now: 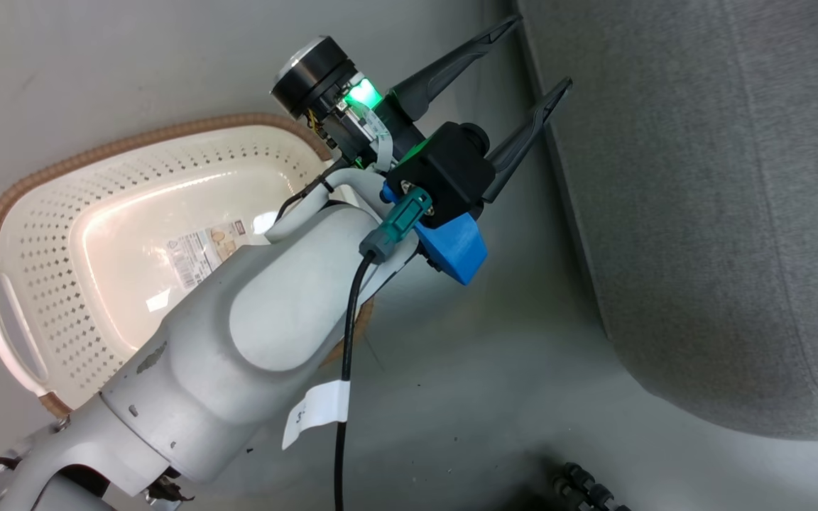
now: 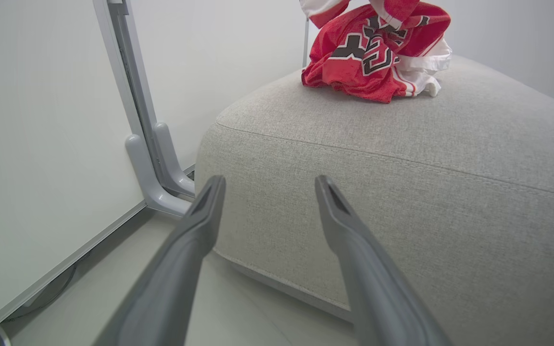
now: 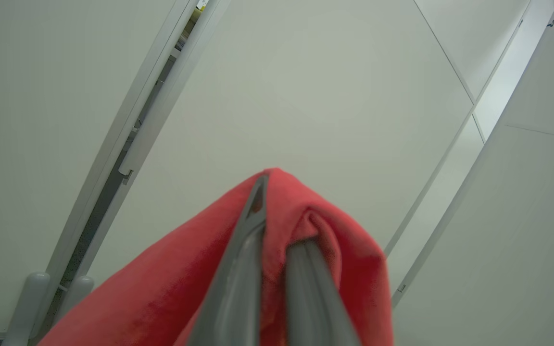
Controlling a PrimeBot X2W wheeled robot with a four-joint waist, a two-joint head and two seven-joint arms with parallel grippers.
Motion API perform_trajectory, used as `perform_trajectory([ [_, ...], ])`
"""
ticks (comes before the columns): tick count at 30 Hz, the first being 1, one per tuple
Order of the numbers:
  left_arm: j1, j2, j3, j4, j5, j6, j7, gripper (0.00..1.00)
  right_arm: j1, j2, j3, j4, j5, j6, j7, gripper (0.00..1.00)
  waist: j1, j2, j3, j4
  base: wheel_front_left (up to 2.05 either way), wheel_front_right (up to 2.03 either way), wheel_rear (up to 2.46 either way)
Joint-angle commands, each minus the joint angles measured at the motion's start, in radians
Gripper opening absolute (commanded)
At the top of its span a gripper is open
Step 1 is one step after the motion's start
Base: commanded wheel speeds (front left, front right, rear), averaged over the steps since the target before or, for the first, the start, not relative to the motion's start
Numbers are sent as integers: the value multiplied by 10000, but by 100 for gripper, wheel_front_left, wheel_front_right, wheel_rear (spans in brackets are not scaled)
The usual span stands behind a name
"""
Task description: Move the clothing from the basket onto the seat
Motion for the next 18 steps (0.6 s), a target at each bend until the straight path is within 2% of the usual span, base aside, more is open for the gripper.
perform_trajectory([
  [1, -142, 88, -15, -9, 38, 62, -45, 100, 230, 53, -124, 336, -177, 1, -32, 0, -2, 0, 289, 109, 0, 0, 0],
  [6, -117, 151, -67, 32, -2, 45, -79, 100, 887, 411, -231, 1129, -262, -1, -34, 0, -2, 0, 345, 79, 0, 0, 0],
  [13, -67, 175, -106, 54, -55, 77, -100, 100, 1810, 1322, -292, 1816, -253, 1, -32, 0, -2, 0, 205, 19, 0, 0, 0],
  [18, 40, 236, -121, 81, -117, 111, -105, 100, 2120, 1620, -277, 1994, -196, 1, -34, 0, -2, 0, 21, -56, 0, 0, 0],
])
